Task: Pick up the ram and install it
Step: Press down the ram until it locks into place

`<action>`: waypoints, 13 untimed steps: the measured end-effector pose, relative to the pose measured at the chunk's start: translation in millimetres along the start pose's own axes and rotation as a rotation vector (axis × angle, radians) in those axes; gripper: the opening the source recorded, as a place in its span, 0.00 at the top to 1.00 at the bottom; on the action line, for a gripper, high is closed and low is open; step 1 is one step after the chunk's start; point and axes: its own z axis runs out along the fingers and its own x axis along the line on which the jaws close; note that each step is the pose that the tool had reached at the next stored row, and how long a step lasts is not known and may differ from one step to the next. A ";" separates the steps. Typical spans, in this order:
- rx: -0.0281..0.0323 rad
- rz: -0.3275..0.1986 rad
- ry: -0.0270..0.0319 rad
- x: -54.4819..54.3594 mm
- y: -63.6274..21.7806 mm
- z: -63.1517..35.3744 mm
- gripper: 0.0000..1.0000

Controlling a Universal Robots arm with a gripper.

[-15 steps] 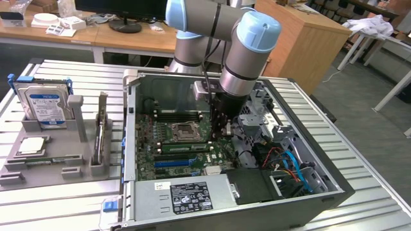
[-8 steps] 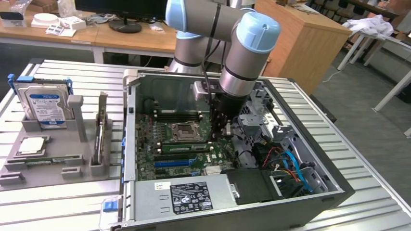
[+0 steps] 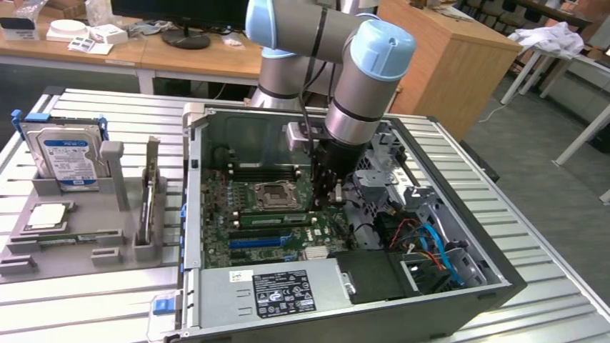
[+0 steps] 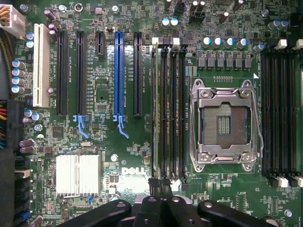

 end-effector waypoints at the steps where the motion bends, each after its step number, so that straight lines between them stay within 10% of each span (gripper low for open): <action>1: 0.0001 0.000 -0.0003 0.3 0.0 0.1 0.89; 13: 0.0000 0.000 -0.0001 1.8 -0.1 1.7 0.89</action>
